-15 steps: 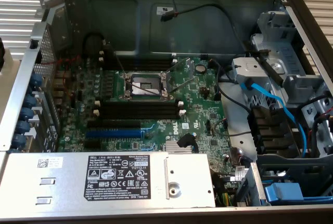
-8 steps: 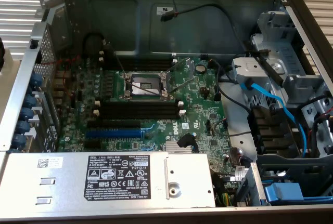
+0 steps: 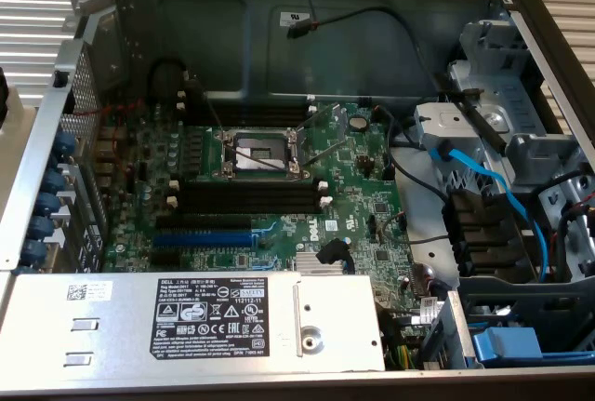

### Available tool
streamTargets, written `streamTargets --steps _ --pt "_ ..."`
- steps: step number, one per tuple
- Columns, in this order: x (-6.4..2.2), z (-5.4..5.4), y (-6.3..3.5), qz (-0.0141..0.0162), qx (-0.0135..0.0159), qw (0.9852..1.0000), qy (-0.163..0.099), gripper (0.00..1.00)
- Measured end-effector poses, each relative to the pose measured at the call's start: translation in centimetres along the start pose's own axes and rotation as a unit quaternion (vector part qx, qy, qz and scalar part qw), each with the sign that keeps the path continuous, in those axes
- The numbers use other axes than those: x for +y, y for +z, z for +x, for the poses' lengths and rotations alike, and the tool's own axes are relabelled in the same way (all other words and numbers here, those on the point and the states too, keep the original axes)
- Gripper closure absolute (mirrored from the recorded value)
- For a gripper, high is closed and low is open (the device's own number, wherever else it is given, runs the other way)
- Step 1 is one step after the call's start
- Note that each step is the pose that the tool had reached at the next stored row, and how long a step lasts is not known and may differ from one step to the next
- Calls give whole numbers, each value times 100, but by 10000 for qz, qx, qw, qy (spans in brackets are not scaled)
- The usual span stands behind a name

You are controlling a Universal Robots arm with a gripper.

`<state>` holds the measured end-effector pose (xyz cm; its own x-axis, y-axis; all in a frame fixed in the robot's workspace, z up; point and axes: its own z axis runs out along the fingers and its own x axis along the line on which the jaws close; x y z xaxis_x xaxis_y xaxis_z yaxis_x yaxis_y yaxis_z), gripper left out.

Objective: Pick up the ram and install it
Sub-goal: 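Pick up the ram and move it above insertion slot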

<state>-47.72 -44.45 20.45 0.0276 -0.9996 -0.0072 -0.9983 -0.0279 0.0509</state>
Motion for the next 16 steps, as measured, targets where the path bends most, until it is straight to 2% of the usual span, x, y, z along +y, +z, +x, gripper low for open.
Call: streamTargets --steps 16 --pt "0 9 0 0 0 10000 0 83"
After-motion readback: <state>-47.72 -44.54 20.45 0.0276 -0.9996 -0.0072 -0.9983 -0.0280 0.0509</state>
